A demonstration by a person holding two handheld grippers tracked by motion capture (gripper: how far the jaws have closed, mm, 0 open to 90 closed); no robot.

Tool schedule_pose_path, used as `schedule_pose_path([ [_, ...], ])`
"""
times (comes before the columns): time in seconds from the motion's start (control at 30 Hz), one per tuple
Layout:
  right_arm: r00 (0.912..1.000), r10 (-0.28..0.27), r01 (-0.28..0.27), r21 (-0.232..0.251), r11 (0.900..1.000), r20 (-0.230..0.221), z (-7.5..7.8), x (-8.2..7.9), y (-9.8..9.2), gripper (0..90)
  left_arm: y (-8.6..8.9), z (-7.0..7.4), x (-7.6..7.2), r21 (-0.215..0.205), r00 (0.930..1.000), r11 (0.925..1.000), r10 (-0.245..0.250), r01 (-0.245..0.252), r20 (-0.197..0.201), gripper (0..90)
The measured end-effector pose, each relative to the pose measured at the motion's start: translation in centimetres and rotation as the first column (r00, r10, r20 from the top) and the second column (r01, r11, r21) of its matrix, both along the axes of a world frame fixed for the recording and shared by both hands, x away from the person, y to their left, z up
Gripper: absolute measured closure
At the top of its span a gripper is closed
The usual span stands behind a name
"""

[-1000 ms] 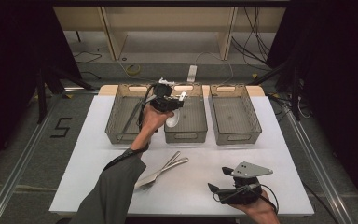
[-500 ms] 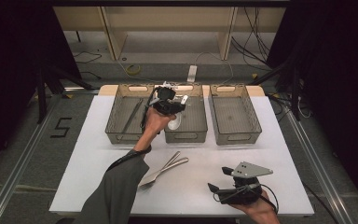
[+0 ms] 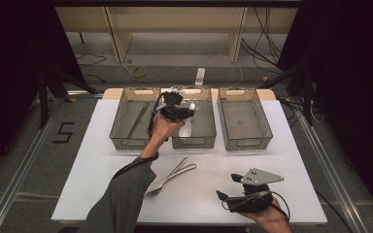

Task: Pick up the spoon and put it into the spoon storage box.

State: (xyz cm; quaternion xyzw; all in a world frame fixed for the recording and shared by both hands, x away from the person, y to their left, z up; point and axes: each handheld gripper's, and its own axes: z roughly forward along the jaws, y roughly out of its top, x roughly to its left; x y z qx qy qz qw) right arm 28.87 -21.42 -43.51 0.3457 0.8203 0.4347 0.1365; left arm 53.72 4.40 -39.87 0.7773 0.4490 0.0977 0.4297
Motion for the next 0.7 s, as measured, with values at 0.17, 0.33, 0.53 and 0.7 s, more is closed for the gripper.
schedule_pose_path([
  [0.17,1.0000,-0.002,0.002,0.002,1.000,0.002,0.0,0.0,-0.1,24.8,0.2,0.6,0.0,0.004,0.9999,1.0000,0.008,-0.008,-0.011,58.8],
  [0.33,1.0000,-0.003,0.003,0.004,1.000,0.003,0.0,0.0,-0.1,24.8,1.2,1.6,-0.7,0.025,0.9997,0.9997,-0.005,0.006,-0.023,44.6],
  [0.53,1.0000,-0.007,0.007,0.003,1.000,0.005,0.0,0.1,0.1,24.8,3.4,2.9,-2.7,0.007,0.9997,0.9997,-0.022,0.022,-0.009,35.5],
  [0.7,0.9999,-0.014,0.014,0.016,1.000,0.005,0.2,0.3,0.1,24.8,5.2,3.4,-4.9,0.018,0.9988,0.9987,-0.048,0.048,0.009,30.7],
])
